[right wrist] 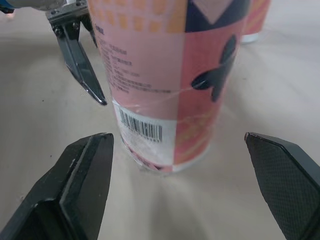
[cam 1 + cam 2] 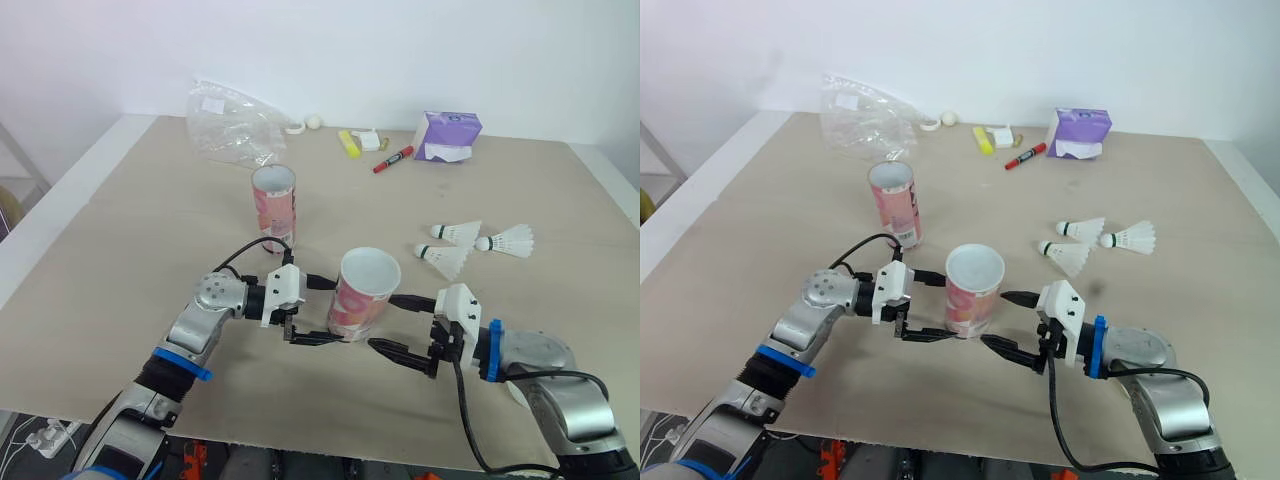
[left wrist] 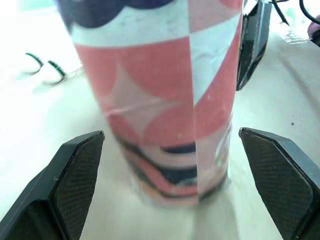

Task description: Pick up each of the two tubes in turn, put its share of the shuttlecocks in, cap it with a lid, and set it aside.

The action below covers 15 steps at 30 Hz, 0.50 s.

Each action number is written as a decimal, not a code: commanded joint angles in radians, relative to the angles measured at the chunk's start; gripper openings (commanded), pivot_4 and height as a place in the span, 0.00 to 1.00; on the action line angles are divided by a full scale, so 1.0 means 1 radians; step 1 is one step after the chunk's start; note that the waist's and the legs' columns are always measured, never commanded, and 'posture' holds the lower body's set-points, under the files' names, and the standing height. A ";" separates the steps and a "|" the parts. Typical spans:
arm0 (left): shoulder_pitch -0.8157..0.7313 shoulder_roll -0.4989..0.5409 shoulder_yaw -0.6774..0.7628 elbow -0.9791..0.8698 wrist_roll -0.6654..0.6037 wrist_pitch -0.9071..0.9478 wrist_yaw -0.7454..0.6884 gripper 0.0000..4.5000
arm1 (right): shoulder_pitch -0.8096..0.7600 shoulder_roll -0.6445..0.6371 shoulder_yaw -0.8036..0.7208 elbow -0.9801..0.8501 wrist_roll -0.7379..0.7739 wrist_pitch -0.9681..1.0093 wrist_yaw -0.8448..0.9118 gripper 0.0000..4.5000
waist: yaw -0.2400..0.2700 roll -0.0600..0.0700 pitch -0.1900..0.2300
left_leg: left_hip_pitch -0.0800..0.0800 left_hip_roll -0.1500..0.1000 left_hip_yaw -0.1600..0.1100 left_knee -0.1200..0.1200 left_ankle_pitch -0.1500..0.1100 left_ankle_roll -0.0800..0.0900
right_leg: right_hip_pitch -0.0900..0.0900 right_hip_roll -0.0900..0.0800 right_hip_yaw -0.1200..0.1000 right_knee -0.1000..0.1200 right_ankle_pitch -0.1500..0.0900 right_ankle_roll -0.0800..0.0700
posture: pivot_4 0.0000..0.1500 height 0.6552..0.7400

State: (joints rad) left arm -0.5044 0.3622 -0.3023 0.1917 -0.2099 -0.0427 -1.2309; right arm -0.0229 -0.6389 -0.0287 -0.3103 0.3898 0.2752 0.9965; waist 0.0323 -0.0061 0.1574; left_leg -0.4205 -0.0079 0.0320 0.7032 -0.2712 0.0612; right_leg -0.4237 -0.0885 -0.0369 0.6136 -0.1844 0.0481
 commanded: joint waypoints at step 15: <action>0.157 0.130 0.158 -0.250 -0.177 0.152 0.016 1.00 | -0.101 0.135 0.129 0.070 -0.041 -0.067 -0.054 1.00 | -0.007 0.001 0.001 | 0.000 0.003 -0.001 0.000 0.001 -0.002 | 0.000 0.004 0.002 0.001 0.000 -0.001 | 1.00 1.00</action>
State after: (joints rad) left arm -0.3487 0.4889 -0.1750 -0.0067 -0.3503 0.0942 -1.2241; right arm -0.1099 -0.5138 0.1051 -0.2317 0.3427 0.2277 0.9467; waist 0.0253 -0.0053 0.1583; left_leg -0.4202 -0.0052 0.0311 0.7031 -0.2700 0.0591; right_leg -0.4239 -0.0844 -0.0351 0.6144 -0.1838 0.0468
